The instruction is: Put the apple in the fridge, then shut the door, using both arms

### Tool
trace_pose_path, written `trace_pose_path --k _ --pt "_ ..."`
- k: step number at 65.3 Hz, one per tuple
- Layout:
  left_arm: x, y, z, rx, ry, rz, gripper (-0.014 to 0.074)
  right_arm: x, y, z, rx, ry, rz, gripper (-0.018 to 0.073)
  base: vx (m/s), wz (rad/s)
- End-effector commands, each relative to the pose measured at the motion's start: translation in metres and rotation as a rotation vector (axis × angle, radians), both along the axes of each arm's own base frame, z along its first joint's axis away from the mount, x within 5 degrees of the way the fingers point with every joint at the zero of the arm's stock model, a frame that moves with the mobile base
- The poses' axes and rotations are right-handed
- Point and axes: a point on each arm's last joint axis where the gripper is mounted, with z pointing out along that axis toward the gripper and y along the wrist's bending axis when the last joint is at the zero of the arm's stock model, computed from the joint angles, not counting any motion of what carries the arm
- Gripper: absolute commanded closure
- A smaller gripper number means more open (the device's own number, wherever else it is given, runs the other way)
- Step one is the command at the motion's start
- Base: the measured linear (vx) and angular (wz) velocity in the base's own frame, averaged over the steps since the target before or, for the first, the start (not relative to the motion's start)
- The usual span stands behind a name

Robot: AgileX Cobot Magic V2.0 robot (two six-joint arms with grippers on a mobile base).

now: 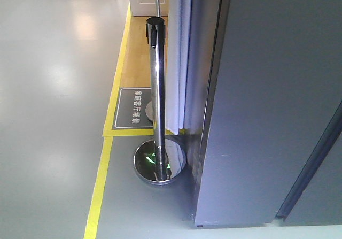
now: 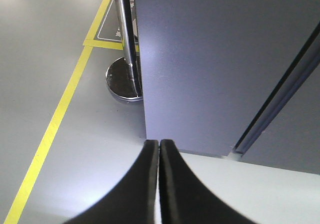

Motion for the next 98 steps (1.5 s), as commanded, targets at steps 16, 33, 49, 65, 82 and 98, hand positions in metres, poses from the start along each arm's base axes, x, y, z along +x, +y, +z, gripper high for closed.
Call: trace_pose_path --k 16,33,49,65,82,98 --pt "-0.0049 0.0033 0.0014 -0.025 -0.119 0.05 0.0602 0.0028 0.0003 0.0115 0.012 -0.076 -0.001 0.0561 0.0 0.0" --pt "-0.0045 0.0038 -0.0013 -0.025 -0.089 0.061 0.0602 0.0028 0.0003 0.0115 0.012 -0.076 -0.001 0.0561 0.0 0.0" --pt "-0.0039 0.0023 -0.0044 -0.052 -0.055 0.034 0.0602 0.0028 0.0003 0.0115 0.012 -0.076 -0.001 0.0561 0.0 0.0" --pt "-0.0038 0.0 -0.0056 -0.037 -0.04 -0.001 0.0602 0.0028 0.0003 0.0115 0.012 -0.076 -0.001 0.0561 0.0 0.0" --pt "-0.0039 0.0 -0.0045 -0.04 -0.052 -0.001 0.0602 0.0028 0.0003 0.0115 0.012 -0.076 -0.001 0.0561 0.0 0.0" --pt "-0.0038 0.0002 -0.0045 -0.043 -0.05 0.0 0.0602 0.0028 0.0003 0.0115 0.012 -0.076 -0.001 0.0561 0.0 0.0"
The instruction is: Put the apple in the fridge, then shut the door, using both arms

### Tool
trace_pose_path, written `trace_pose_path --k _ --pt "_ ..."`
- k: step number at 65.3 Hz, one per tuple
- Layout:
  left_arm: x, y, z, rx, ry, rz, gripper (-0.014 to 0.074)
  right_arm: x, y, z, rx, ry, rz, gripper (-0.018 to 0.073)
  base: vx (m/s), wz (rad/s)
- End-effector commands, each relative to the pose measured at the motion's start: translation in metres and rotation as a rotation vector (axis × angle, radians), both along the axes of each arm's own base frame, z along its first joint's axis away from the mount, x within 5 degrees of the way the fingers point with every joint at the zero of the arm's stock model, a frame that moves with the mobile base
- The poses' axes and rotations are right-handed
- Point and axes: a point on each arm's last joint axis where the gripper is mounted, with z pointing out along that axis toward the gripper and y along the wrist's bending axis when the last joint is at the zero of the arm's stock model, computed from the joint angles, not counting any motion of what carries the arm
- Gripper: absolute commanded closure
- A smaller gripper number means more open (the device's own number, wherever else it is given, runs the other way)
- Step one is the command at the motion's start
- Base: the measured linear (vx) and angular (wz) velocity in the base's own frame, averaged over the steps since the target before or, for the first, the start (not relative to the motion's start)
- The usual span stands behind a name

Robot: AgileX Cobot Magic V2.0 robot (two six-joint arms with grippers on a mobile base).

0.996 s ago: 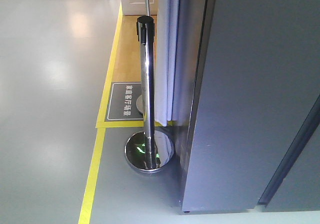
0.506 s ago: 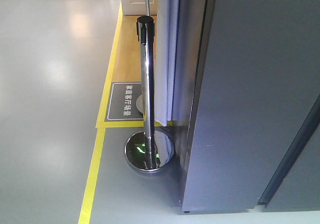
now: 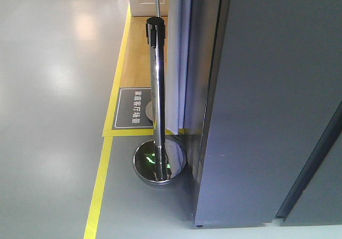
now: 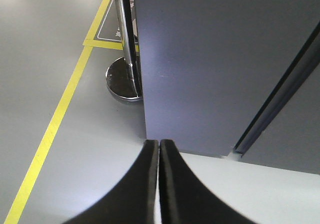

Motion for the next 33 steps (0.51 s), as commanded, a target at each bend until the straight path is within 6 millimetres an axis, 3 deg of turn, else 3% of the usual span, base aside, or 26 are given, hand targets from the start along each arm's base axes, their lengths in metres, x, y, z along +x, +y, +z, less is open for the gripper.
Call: trace_pose_path --k 1,33 --pt "-0.0006 -0.0004 -0.0018 -0.011 -0.064 -0.007 0.0602 0.0028 0.0003 0.0115 0.011 -0.077 -0.001 0.0561 0.0 0.0" --pt "-0.0006 -0.0004 -0.0017 -0.01 -0.065 -0.007 0.0602 0.0028 0.0003 0.0115 0.011 -0.077 -0.001 0.0561 0.0 0.0"
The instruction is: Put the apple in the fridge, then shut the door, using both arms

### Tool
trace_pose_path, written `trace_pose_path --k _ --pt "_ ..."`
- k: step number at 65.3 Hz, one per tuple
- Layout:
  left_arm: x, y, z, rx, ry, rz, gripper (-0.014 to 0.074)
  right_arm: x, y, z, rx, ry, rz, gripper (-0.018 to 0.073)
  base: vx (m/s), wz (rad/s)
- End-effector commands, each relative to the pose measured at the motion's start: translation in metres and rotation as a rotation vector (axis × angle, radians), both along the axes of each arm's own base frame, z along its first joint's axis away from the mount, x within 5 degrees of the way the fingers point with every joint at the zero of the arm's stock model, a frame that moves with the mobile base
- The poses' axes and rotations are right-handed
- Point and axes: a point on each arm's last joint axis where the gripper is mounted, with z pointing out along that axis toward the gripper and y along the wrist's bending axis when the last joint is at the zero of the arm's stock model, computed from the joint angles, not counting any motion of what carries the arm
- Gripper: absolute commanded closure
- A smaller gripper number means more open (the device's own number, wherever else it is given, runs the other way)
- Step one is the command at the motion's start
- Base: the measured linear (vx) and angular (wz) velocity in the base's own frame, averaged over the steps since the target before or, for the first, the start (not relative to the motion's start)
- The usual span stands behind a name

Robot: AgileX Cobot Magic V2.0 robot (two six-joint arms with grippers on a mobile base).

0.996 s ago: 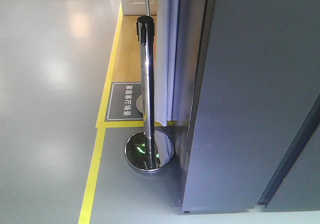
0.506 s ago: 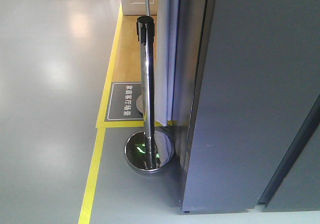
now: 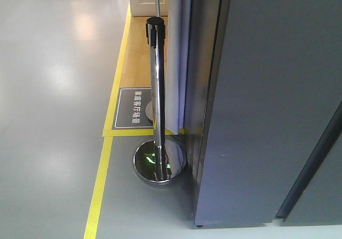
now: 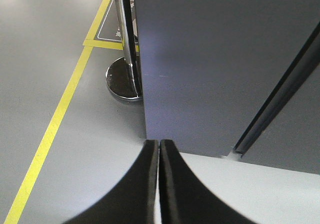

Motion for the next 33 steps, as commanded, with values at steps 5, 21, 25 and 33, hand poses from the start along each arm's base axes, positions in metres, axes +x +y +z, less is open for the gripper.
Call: trace_pose_path --k 5,21,25,33 --pt "-0.001 0.0 -0.002 -0.01 -0.065 -0.007 0.0602 0.003 0.0 0.012 0.011 -0.077 -0.001 0.0561 0.0 0.0" --pt "-0.001 0.0 -0.002 -0.01 -0.062 -0.007 0.0602 -0.005 -0.002 0.0 0.03 -0.174 -0.015 0.0561 0.0 0.0" --pt "-0.001 0.0 -0.002 -0.01 -0.062 -0.007 0.0602 -0.006 -0.003 -0.011 0.045 -0.249 -0.045 0.0561 0.0 0.0" --pt "-0.001 0.0 -0.002 -0.01 -0.062 -0.007 0.0602 -0.007 -0.007 -0.038 0.06 -0.395 -0.098 0.0561 0.0 0.0"
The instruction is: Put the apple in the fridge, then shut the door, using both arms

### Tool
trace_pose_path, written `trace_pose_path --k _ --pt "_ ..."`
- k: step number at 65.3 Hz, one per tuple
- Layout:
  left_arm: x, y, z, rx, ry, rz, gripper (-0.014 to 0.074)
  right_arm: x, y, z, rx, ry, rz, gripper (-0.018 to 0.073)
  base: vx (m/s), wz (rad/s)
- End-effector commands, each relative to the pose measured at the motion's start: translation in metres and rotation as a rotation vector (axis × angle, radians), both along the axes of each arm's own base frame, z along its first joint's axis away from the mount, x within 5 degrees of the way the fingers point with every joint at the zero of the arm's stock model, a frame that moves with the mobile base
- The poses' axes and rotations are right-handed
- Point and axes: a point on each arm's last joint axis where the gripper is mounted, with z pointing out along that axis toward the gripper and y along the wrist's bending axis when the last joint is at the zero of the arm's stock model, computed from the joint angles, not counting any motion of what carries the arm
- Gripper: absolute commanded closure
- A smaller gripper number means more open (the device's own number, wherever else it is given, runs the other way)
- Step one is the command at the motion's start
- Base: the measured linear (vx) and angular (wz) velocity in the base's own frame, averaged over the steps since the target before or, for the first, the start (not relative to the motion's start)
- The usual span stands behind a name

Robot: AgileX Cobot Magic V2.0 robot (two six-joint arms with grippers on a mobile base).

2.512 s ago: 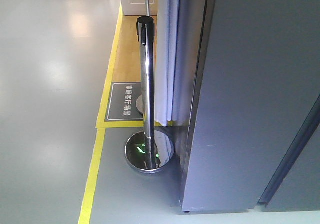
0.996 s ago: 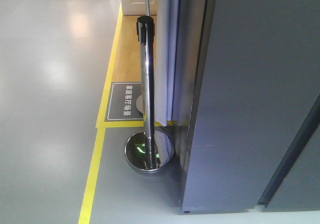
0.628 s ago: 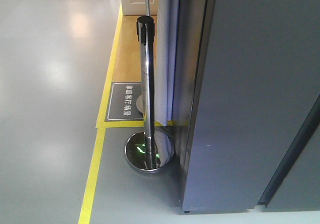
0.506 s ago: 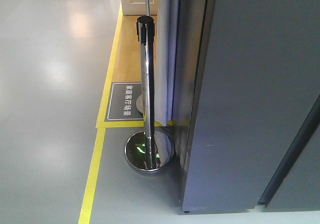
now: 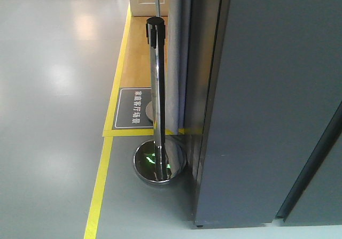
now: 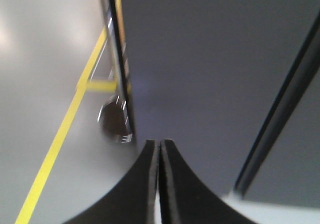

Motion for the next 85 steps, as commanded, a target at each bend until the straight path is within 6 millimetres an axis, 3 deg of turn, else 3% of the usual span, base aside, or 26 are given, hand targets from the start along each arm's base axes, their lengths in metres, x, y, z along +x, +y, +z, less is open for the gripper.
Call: trace_pose_path --k 1,24,85 --pt "-0.001 0.0 -0.002 -0.01 -0.062 -0.007 0.0602 0.003 -0.002 -0.005 0.024 -0.218 -0.04 0.0561 0.0 0.0" --pt "-0.001 0.0 -0.002 -0.01 -0.062 -0.007 0.0602 -0.002 -0.003 -0.083 0.068 -0.528 -0.065 0.0561 0.0 0.0" --pt "-0.001 0.0 -0.002 -0.01 -0.061 -0.007 0.0602 -0.004 -0.003 -0.083 0.068 -0.525 -0.062 0.0561 0.0 0.0"
